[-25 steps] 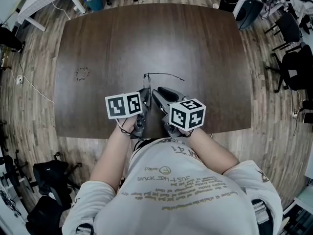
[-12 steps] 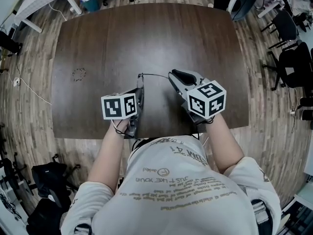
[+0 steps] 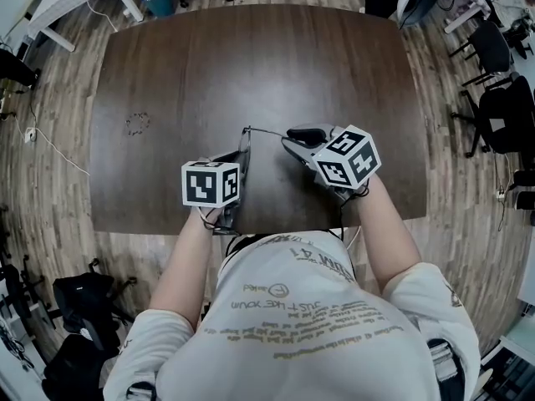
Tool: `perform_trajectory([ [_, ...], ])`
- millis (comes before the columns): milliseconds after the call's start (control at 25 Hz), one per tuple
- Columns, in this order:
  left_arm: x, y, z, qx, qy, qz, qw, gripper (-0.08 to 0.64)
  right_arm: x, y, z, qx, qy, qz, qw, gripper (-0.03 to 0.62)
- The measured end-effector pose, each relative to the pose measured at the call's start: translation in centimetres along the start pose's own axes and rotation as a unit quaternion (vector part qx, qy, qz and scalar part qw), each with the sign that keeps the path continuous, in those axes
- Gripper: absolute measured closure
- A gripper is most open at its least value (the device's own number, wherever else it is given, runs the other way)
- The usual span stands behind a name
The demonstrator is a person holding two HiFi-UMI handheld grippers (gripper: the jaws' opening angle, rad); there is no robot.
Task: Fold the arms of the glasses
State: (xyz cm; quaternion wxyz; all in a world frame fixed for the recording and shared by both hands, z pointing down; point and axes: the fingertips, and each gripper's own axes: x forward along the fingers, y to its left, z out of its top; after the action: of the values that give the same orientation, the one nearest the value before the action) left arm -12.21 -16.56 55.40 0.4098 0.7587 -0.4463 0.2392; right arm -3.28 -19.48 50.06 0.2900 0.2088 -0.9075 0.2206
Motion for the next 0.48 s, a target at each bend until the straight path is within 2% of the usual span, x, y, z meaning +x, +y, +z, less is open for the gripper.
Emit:
perform_trajectory([
  [480,0.3,0.1,-0.2,-0.003,0.006,0.008,0.9999,0.529,0.8,-0.2,-1.6,-0.006,0.028,-0.021,0.999,0.55],
])
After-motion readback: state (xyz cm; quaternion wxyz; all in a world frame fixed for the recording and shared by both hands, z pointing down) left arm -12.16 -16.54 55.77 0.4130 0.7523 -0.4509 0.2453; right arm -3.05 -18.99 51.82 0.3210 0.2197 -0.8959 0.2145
